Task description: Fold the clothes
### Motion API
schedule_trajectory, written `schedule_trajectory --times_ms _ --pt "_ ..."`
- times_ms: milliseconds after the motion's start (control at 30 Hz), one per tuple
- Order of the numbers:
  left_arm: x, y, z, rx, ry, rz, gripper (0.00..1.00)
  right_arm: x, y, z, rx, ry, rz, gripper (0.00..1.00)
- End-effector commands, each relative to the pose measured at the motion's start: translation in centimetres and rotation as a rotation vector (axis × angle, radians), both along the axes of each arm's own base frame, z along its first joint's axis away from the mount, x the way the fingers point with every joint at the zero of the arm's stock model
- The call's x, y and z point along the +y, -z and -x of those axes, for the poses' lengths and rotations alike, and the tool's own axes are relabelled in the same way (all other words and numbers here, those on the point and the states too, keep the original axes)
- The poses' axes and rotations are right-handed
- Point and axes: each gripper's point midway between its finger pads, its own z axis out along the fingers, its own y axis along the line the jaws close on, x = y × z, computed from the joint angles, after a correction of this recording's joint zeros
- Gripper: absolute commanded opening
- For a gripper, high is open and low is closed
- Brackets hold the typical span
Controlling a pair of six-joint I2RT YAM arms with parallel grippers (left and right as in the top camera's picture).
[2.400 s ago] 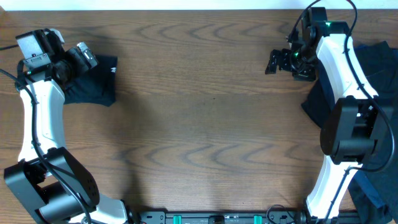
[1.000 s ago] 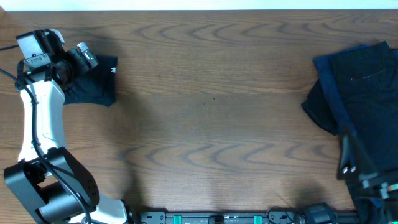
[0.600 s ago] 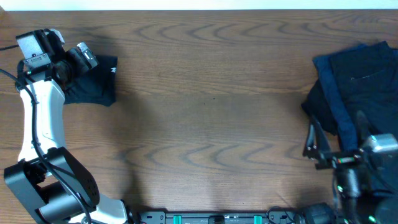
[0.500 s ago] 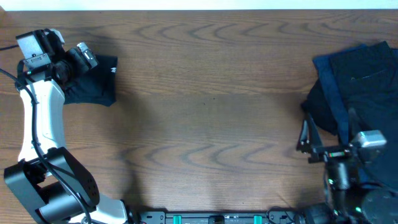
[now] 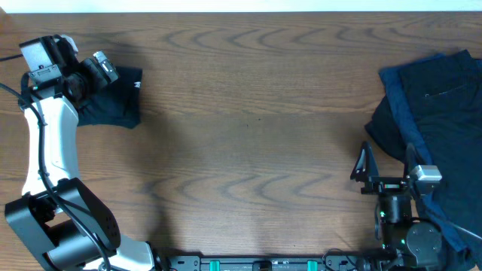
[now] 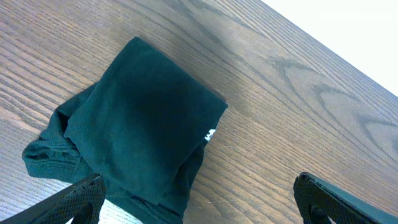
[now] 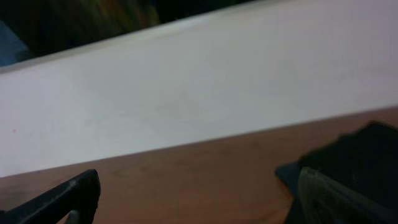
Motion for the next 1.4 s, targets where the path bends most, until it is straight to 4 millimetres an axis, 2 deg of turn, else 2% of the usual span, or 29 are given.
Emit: schedule_trajectory --times_ms 0,200,433,567,933,1133,1367 --pt "0.1 0.1 -0.1 0.001 0.001 0.001 0.98 -0.7 1.2 -0.2 0.019 0.027 -0.052 0.99" --pt "0.1 0.1 -0.1 0.001 0.001 0.001 0.98 -0.8 3.0 -0.6 0.055 0.036 -0.038 0.99" --pt "0.1 0.1 -0.1 0.001 0.001 0.001 0.98 -0.9 6.2 -1.0 0.133 0.044 -0.031 0.99" --pt "0.1 0.1 -0.1 0.001 0.001 0.001 0.98 -1.4 7.4 -0.9 0.182 0.062 -0.027 0.99" --pt "0.1 0.1 -0.1 0.001 0.001 0.001 0.98 -2.1 7.3 -0.9 0.181 0.09 -0.027 0.99" --pt "0.1 0.1 -0.1 0.001 0.001 0.001 0.98 -1.7 7.4 -0.9 0.186 0.069 0.092 0.99" --pt "0.1 0.1 -0.1 0.001 0.001 0.001 0.98 -1.7 7.5 -0.9 0.188 0.069 0.096 0.99"
